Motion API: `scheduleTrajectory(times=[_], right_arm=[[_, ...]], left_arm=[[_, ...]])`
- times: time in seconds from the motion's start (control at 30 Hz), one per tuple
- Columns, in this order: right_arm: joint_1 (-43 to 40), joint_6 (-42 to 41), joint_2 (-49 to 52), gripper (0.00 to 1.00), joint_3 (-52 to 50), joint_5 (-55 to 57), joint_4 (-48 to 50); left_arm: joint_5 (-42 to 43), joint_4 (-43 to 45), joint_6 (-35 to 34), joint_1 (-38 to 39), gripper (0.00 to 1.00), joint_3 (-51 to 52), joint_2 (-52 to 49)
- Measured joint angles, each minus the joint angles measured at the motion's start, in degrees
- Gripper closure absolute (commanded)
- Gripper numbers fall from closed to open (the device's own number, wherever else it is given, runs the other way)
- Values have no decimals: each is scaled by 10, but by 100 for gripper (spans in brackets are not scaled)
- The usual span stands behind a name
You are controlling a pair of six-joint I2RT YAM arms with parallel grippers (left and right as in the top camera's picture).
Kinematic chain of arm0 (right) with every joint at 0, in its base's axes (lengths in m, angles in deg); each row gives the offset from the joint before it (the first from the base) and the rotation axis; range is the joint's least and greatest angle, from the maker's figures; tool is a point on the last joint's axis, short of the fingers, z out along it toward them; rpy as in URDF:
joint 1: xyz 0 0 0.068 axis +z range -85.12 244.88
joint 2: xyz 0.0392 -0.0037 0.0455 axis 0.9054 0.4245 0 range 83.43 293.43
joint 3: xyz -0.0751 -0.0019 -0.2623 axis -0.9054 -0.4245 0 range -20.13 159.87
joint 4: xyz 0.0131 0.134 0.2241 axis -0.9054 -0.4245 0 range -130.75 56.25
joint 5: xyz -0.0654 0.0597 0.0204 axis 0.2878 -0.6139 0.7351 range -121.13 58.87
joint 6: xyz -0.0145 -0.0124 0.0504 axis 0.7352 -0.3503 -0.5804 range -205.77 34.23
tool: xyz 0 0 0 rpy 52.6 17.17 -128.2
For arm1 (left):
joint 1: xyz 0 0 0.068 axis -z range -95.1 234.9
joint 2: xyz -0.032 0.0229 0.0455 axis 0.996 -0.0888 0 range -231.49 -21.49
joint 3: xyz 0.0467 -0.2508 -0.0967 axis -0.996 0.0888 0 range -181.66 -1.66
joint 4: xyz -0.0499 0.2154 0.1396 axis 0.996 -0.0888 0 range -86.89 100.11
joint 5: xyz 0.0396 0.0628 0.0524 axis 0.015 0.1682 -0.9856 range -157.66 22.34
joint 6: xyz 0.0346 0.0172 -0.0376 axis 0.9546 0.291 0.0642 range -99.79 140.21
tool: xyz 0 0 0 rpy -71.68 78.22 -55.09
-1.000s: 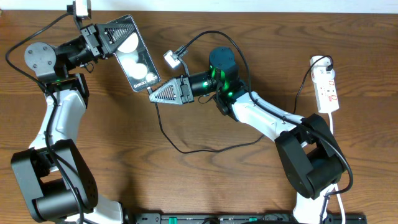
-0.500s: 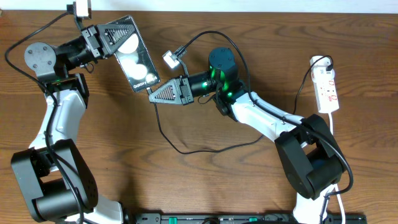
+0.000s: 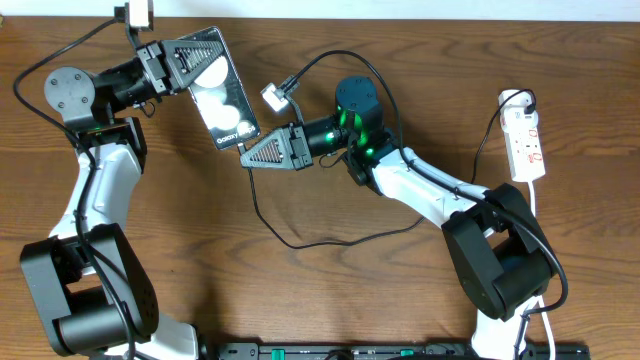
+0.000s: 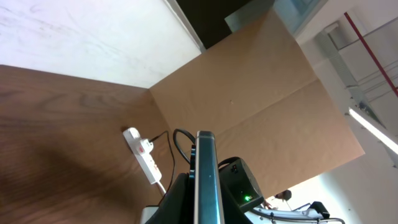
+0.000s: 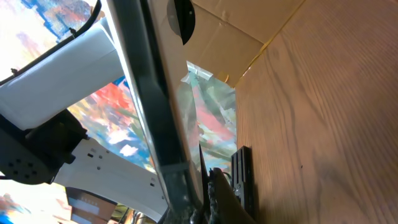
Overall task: Plug charger to phone and switch on socket
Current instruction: 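Push the plug into the phone's port with the right gripper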
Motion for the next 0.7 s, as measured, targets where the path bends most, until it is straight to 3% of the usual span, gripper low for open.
scheduleTrajectory(times=[0.7], right_arm=[[-5,-15,0,99,0,-14,26]], left_arm=[[9,-12,-2,3,92,0,0]])
